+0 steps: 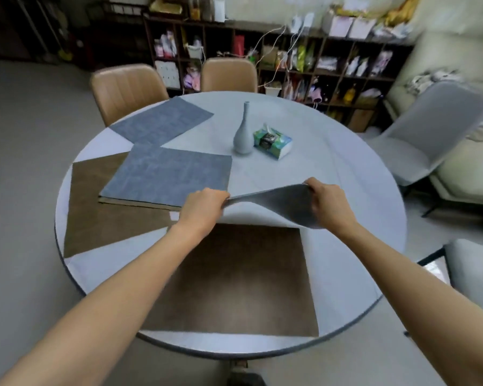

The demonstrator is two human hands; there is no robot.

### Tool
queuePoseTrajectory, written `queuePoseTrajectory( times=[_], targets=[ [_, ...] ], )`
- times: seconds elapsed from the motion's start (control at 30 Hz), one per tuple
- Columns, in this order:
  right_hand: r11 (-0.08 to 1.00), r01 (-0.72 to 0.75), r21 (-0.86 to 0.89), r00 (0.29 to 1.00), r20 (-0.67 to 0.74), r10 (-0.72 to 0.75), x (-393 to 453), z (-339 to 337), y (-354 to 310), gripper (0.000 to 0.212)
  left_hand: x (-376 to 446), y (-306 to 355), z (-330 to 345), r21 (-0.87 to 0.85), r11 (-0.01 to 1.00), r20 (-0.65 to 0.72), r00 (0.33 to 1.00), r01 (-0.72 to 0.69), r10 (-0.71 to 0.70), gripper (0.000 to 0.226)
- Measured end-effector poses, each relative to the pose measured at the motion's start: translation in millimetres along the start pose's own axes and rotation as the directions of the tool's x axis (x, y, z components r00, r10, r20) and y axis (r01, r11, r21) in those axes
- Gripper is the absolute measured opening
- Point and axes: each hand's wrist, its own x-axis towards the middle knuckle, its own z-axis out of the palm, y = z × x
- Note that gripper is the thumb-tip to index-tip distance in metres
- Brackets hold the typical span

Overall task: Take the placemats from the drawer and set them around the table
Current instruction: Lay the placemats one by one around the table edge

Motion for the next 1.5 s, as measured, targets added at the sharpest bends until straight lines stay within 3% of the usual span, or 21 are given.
queuePoseTrajectory(
  times=[0.13,0.33,0.47,0.67,0.77,0.93,1.03,1.13,1.23,1.3,1.37,1.5],
  targets=[
    [0.989,-0.139,-0.050,0.990,-0.014,0.138,-44.4,-41.0,53.0,0.024,-2.3,73.2,0.0,-0.012,0.994,0.021,0.994,-0.110,0.110,0.017],
    [0.976,-0.188,-0.108,0.978,-0.115,0.176,-73.1,-80.9,130.1,0.020,24.8,155.2,8.9,-0.047,0.978,-0.049,0.978,-0.203,0.201,0.025],
    [0.978,-0.180,-0.105,0.973,-0.165,0.162,-66.3,-92.2,194.7,0.019,58.3,211.0,25.2,0.016,0.988,-0.072,0.986,-0.153,0.153,0.023],
    [0.996,-0.080,-0.029,0.995,-0.070,0.078,-18.8,-99.1,274.2,0.021,92.9,278.8,31.0,0.199,0.980,-0.044,0.999,0.002,0.007,0.022],
    [0.999,0.017,0.027,1.000,-0.015,-0.017,17.9,-88.0,280.3,0.026,94.8,290.3,26.4,0.308,0.946,-0.021,0.995,0.103,-0.101,0.022],
    [0.983,0.181,-0.043,0.981,0.085,-0.177,80.6,-68.2,264.3,0.040,110.2,276.2,24.1,0.335,0.903,-0.068,0.963,0.269,-0.262,0.027],
    [0.970,0.235,0.067,0.972,-0.005,-0.235,110.5,-60.0,260.5,0.040,143.4,250.8,21.9,0.256,0.902,-0.198,0.932,0.348,-0.304,0.026],
    [0.933,0.217,0.287,0.974,-0.122,-0.189,140.1,-62.1,255.8,0.035,180.7,233.8,11.8,0.166,0.911,-0.341,0.889,0.377,-0.306,0.026],
    [0.914,0.327,0.239,0.933,-0.232,-0.274,166.1,-61.1,259.2,0.049,200.4,230.9,13.5,0.118,0.905,-0.391,0.857,0.409,-0.336,0.029],
    [0.908,0.353,0.225,0.935,-0.130,-0.331,176.6,-49.9,273.0,0.051,196.0,235.3,29.3,0.152,0.888,-0.272,0.882,0.434,-0.385,0.039],
    [0.903,0.398,0.165,0.904,0.096,-0.416,185.7,-25.8,294.9,0.047,185.6,243.2,57.9,0.225,0.873,-0.069,0.901,0.432,-0.428,0.046],
    [0.812,0.576,0.091,0.683,0.492,-0.539,199.1,30.4,333.3,0.034,166.8,265.8,127.5,0.172,0.832,0.176,0.815,0.527,-0.552,0.045]
  ],
)
